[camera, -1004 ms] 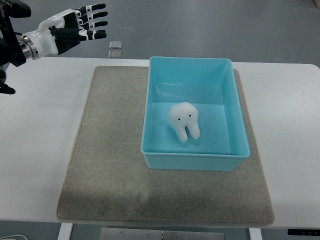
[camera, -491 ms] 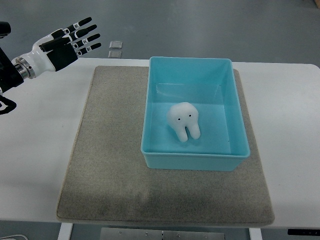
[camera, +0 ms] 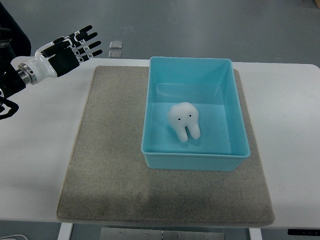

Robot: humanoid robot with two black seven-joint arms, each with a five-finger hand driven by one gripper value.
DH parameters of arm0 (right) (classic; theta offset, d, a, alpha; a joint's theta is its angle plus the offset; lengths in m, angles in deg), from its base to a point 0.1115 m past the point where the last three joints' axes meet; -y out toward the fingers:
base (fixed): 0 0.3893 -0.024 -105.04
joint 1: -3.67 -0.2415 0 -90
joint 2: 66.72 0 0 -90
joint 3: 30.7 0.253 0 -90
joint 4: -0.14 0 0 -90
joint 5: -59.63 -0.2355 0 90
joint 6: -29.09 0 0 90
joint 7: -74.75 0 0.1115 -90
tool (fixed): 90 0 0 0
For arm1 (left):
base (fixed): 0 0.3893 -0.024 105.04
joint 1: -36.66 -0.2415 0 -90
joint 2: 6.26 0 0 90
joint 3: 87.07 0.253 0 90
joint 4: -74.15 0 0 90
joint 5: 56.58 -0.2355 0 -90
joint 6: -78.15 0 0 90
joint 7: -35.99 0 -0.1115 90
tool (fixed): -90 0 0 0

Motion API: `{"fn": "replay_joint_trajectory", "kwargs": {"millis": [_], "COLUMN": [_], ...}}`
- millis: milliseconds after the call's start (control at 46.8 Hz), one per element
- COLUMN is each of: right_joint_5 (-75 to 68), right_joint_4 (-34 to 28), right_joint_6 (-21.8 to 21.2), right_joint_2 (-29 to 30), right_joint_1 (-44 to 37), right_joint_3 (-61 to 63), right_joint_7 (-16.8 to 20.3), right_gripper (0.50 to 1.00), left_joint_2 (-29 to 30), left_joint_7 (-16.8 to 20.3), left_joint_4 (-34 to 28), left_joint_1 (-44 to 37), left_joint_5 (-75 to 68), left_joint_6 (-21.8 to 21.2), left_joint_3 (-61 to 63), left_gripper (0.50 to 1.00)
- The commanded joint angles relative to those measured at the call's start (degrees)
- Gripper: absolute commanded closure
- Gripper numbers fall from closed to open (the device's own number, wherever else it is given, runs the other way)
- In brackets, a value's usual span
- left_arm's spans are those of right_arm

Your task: Place white toy into blue box with left hand

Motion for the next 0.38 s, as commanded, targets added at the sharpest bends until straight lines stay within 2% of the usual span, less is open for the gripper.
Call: {"fn": "replay_joint_trajectory", "kwargs": {"millis": [0,363], "right_joint_5": [0.1,0.1], "right_joint_4": [-0.7,-2.7], "right_joint_6": [-0.2,-0.3], "right_joint_2": [0.0,0.0], "right_joint_1": [0.0,0.4], "right_joint_3": [0.1,0.0], "right_joint_7": [0.0,-0.3], "right_gripper": [0.564,0.564], "left_joint_2": [0.0,0.0], "left_joint_7": [0.0,0.1], "left_joint_4": [0.1,0.1], "left_joint_1": [-0.1,-0.3], "left_joint_5": [-0.1,-0.2], "left_joint_6": [0.2,0.3], "left_joint_3": [0.0,-0.1], "left_gripper": [0.506,0.506]}}
